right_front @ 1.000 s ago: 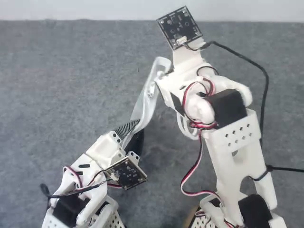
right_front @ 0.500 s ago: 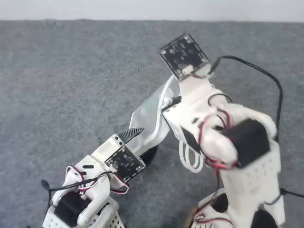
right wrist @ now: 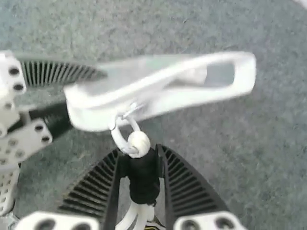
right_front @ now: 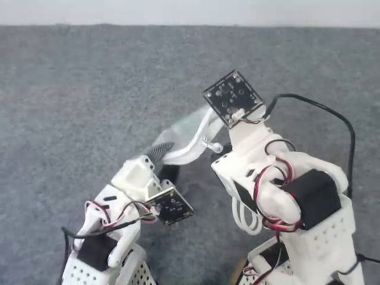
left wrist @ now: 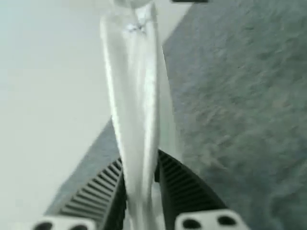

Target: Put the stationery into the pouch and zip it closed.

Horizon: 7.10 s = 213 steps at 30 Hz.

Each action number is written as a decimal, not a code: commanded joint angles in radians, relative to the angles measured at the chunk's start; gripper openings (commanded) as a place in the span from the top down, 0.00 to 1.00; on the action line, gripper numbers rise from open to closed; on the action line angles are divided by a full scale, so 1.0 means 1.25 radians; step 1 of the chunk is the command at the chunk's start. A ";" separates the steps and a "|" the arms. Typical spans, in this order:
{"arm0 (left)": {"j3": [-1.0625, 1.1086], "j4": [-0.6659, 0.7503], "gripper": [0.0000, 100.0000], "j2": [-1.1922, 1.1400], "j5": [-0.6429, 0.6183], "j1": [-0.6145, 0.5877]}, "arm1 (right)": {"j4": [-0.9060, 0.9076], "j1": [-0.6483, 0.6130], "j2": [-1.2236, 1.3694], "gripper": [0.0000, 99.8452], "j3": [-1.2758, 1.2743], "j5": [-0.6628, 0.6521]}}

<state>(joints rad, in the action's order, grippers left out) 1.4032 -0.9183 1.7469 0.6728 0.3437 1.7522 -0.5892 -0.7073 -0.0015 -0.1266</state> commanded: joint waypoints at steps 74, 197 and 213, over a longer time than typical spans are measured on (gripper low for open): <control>-0.015 -0.083 0.99 0.007 -0.258 0.072 | -0.255 0.039 -0.142 0.99 -0.222 0.122; -0.052 -0.107 0.99 0.007 -0.244 0.075 | -0.136 0.268 -0.018 0.86 -0.017 0.068; -0.154 -0.201 0.99 0.007 -0.330 0.039 | -0.289 0.191 -0.482 0.86 -0.500 0.066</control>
<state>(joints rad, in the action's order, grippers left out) 1.2758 -1.1776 1.7499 0.3261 0.4250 1.4392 -0.3452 -1.2060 -0.5892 -0.0330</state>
